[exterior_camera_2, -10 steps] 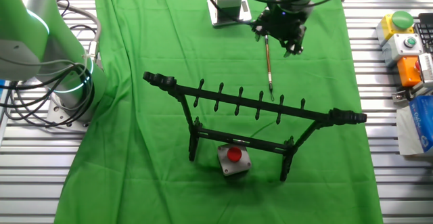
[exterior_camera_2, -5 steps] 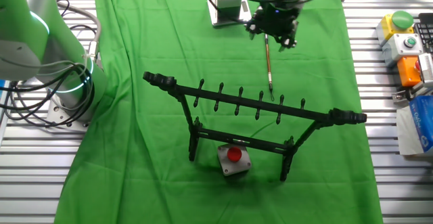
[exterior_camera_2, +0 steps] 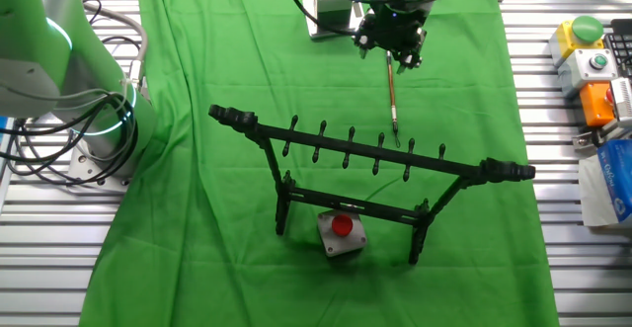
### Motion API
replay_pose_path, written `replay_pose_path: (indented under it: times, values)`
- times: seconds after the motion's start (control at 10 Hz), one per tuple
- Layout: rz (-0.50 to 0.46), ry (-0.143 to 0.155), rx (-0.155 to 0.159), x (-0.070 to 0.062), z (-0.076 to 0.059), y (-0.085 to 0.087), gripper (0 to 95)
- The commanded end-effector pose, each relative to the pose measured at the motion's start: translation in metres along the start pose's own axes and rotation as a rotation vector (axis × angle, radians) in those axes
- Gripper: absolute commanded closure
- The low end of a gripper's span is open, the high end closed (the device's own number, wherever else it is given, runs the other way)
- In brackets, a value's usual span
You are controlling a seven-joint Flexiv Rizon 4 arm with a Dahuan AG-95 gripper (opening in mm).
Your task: Place the brush on the pen rack
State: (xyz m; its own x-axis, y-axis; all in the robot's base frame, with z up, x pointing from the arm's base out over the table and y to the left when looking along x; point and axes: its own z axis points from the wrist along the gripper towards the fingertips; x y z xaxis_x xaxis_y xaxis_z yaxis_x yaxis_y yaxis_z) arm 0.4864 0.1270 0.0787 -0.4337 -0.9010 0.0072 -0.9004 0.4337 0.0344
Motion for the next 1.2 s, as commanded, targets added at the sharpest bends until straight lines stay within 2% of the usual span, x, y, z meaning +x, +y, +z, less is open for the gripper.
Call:
replay_pose_path:
  times: [0.1, 0.4, 0.5, 0.7, 0.8, 1.2]
  values:
    - [0.049, 0.000, 0.001, -0.0003, 0.0003, -0.0004, 38.0]
    - [0.102, 0.018, 0.009, -0.0003, 0.0003, -0.0004, 38.0]
    - [0.100, 0.020, 0.009, -0.0003, 0.0003, -0.0004, 57.0]
    - [0.085, 0.020, 0.009, -0.0003, 0.0003, -0.0004, 57.0]
    - [0.076, 0.024, 0.011, -0.0003, 0.0003, -0.0004, 38.0]
    - [0.033, 0.052, 0.031, -0.0003, 0.0003, -0.0004, 38.0]
